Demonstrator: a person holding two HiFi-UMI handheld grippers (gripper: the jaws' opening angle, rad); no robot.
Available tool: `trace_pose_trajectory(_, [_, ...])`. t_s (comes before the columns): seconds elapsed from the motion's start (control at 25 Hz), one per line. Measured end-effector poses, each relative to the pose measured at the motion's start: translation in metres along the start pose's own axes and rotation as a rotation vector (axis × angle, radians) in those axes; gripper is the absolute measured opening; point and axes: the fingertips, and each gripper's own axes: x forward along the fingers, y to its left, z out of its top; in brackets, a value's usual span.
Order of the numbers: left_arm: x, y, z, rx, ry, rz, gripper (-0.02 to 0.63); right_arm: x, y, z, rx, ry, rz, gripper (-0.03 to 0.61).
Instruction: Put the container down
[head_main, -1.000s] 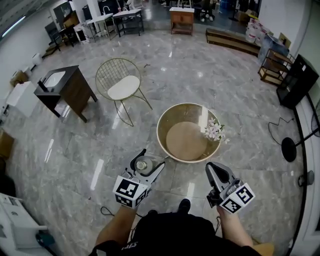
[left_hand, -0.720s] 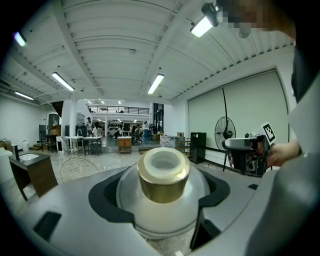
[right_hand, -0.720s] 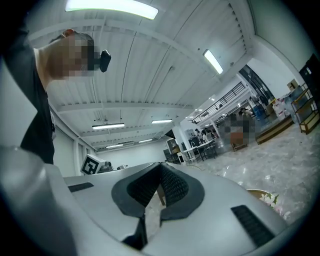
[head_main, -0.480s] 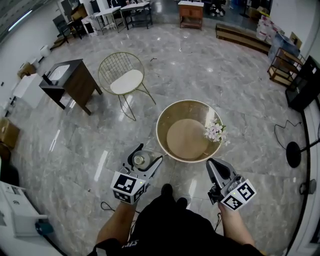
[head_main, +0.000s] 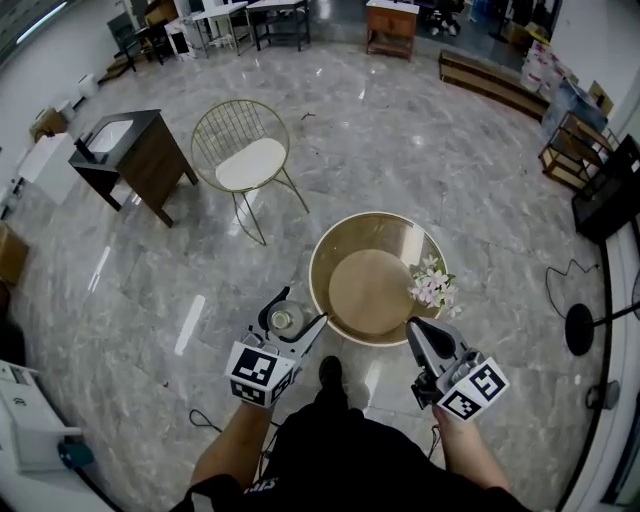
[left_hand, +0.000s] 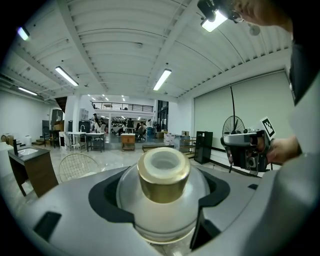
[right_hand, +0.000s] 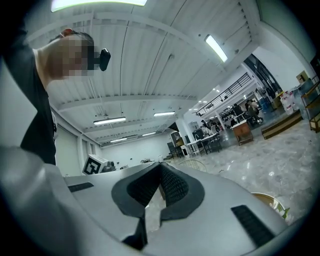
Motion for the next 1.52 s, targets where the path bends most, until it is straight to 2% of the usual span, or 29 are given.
trace_pose_trajectory(0.32, [0.057,0.076,0.012,-0.025,0.005,-0.016,0.348,0.091,-0.044,0.017,-0.004,0.04,0.002,0.015])
trace_pose_trajectory(0.6, [0.093,0.119,0.004,-0.045,0.037,-0.019,0.348,0.139,-0.07,0.005,0.033,0.067,0.008,0.015])
trace_pose_trajectory(0.84, [0.137,0.129,-0.01,-0.071,0.086,-0.009,0.348,0.155,-0.117,-0.001,0.06,0.088,0.018,0.015])
trace_pose_trajectory(1.0, [0.172,0.134,-0.013,-0.092,0.085,0.014,0.348,0.162,-0.156,-0.008,0.072,0.122,0.024,0.015])
trace_pose_trajectory(1.16, [0.205,0.141,-0.023,-0.094,0.097,0.002,0.348,0.178,-0.188,-0.018,0.087,0.141,0.02,0.015])
trace_pose_trajectory(1.52, [0.259,0.157,-0.086,-0.111,0.163,-0.007,0.348,0.212,-0.232,-0.076,0.12,0.22,0.047,0.015])
